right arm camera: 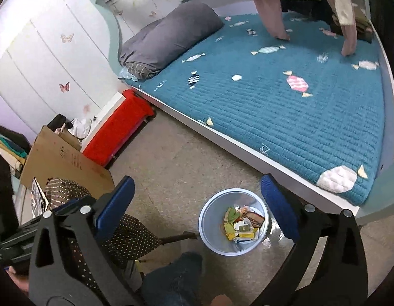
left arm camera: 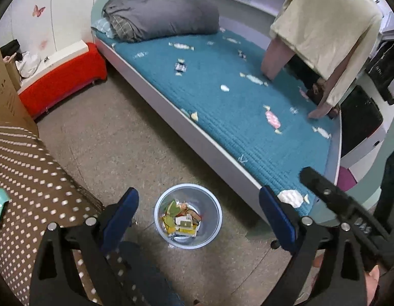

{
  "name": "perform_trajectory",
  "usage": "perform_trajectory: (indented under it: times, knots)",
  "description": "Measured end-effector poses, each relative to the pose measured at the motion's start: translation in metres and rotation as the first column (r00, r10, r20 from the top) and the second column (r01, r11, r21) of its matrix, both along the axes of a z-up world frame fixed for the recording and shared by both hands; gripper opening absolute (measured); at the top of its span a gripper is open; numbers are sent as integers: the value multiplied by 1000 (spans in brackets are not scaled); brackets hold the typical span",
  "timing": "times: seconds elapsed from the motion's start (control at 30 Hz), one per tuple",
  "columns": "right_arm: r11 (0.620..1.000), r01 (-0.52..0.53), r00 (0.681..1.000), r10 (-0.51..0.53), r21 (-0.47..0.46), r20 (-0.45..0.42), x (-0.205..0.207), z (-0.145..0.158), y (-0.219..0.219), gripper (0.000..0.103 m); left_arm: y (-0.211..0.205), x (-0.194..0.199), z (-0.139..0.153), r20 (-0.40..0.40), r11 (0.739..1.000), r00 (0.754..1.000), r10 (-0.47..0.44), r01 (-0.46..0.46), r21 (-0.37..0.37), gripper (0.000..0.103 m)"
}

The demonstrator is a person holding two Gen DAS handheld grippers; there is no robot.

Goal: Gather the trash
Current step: 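Move both tools back toward the table, then grasp the beige cloth with the left tool while the right tool grasps the teal wrapper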

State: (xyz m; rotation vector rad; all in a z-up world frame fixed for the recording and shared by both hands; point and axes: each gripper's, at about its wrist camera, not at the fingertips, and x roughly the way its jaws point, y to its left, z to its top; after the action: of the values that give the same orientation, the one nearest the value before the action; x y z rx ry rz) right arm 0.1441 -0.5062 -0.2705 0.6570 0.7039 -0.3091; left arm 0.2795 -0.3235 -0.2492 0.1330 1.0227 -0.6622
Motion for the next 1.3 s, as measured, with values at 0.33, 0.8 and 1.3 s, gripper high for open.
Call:
perform_trajectory:
  times: [0.33,0.8,1.3]
  knots:
    - [994,-75,996,78,-84,34,4,49,49,97,46,-29,55,118,997,992,46,-37,-72,93]
    - [953,-254,963,266,-162,53,30,98,155,97,165,-46,97,198,976,962,187,-160,-146,93]
    - [873,-455,889,456,-176,-41,83,88,291,97,316,-49,84,222,920,894,389,-363,-149,93]
